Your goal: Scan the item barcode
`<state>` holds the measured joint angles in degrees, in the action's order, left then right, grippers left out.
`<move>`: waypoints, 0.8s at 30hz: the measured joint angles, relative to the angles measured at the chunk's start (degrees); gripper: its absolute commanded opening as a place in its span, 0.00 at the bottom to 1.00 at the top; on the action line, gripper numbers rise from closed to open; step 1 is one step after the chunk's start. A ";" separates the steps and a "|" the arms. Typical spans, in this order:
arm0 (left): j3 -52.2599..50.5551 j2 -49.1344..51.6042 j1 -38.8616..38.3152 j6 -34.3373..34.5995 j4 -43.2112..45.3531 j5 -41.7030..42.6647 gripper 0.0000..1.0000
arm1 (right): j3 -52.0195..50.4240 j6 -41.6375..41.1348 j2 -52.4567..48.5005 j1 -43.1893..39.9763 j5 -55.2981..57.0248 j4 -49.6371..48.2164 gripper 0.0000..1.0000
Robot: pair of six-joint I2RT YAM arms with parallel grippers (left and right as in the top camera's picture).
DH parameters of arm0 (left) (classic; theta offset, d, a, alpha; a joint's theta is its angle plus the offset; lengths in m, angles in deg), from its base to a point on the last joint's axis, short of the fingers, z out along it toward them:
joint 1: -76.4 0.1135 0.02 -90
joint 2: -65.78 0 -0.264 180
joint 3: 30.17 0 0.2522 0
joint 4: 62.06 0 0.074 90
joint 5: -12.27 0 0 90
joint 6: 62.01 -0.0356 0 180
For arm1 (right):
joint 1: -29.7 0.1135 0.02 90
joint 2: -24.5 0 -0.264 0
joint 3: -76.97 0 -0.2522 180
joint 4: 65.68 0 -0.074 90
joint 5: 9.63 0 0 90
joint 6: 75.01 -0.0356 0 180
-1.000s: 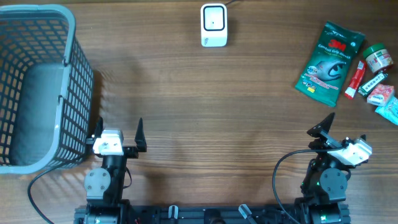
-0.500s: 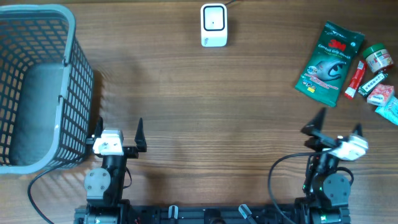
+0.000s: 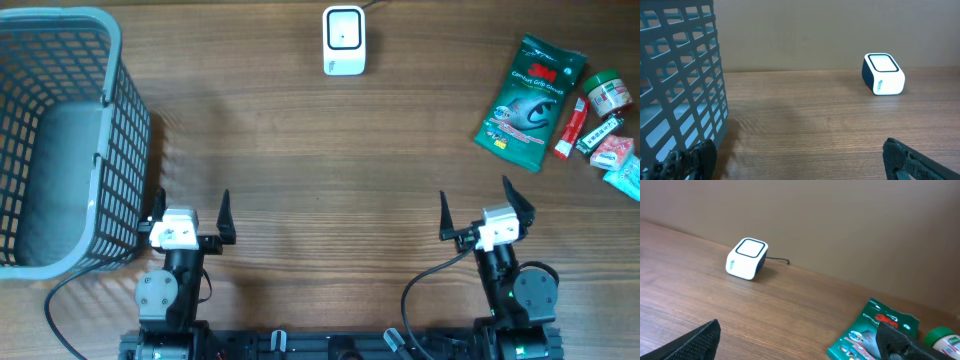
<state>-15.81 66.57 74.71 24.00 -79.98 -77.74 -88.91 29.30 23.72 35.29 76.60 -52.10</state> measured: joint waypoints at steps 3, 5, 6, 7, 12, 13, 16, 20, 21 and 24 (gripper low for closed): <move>-0.02 0.00 0.00 0.00 0.00 -0.02 1.00 | 0.00 0.02 0.00 0.00 0.66 0.02 1.00; -0.02 0.00 0.00 0.00 0.00 0.00 1.00 | 0.00 0.17 -0.02 0.00 0.74 0.04 1.00; 0.00 0.00 0.00 0.00 0.00 -0.02 1.00 | 0.00 0.17 -0.02 0.00 1.03 0.04 1.00; 0.00 0.00 0.00 0.00 0.00 -0.02 1.00 | 0.00 0.17 -0.02 0.00 1.36 0.02 1.00; 0.00 0.00 0.00 0.00 0.00 -0.02 1.00 | 0.00 -4.13 -0.02 0.00 3.89 -0.04 1.00; 0.00 0.00 0.00 0.00 0.00 -0.02 1.00 | 0.00 -6.40 -0.02 0.00 4.90 -0.07 1.00; 0.00 0.00 0.00 0.00 0.00 -0.02 1.00 | 0.00 -10.54 -0.02 0.00 6.43 -0.15 1.00; 0.00 0.00 0.00 0.00 0.00 0.00 1.00 | 0.00 -12.83 -0.02 0.00 7.13 -0.20 1.00; 0.00 0.00 0.00 0.00 0.00 -0.02 1.00 | 0.00 -13.03 -0.02 0.00 7.26 -0.20 1.00; -0.02 0.00 0.00 0.00 0.00 0.00 1.00 | 0.00 -13.22 -0.13 0.00 7.28 -0.22 1.00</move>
<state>-15.83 66.57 74.71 24.00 -79.98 -77.74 -88.91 16.07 23.59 35.29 83.88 -52.32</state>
